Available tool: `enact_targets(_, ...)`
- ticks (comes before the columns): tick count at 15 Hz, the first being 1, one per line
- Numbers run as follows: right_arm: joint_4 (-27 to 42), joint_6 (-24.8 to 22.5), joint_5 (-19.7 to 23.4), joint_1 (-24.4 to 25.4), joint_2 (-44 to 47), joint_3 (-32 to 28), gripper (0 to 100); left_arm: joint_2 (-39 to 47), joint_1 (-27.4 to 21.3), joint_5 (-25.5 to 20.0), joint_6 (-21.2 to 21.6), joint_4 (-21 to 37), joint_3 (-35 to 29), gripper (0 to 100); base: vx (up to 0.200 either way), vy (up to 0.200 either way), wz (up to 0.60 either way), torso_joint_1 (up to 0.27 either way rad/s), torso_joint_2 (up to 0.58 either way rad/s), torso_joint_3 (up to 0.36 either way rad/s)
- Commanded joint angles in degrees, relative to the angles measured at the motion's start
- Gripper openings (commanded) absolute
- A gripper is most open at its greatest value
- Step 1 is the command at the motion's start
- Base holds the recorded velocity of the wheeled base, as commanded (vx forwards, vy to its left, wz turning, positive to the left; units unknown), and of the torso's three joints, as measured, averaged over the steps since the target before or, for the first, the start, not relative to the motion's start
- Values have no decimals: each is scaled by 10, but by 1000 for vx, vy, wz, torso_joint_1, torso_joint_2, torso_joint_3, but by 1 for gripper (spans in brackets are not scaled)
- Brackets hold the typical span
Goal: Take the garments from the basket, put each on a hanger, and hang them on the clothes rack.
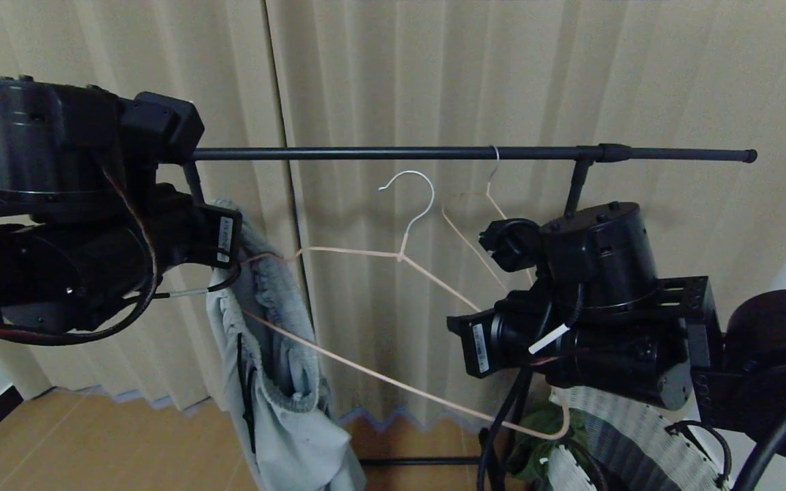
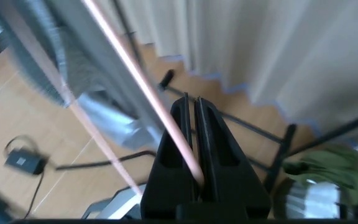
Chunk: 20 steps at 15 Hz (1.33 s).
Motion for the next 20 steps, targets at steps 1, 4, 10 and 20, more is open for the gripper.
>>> enact_targets(1, -2, 0, -8, -16, -1, -2, 0, -5, 2, 1, 8, 0, 6, 0, 0, 0, 0, 0, 0, 0)
enact_targets(4, -6, -12, -19, -34, 0, -11, 0, -7, 0, 1, 34, 0, 21, 0, 0, 0, 0, 0, 0, 0)
enact_targets(10, -9, -15, -20, -32, 27, -46, 0, -10, -28, 0, 51, 16, 24, 0, 0, 0, 0, 0, 0, 0)
enact_targets(20, -81, -34, -16, 32, 98, -80, 0, 14, -59, 1, 4, 41, -58, 0, 0, 0, 0, 0, 0, 0)
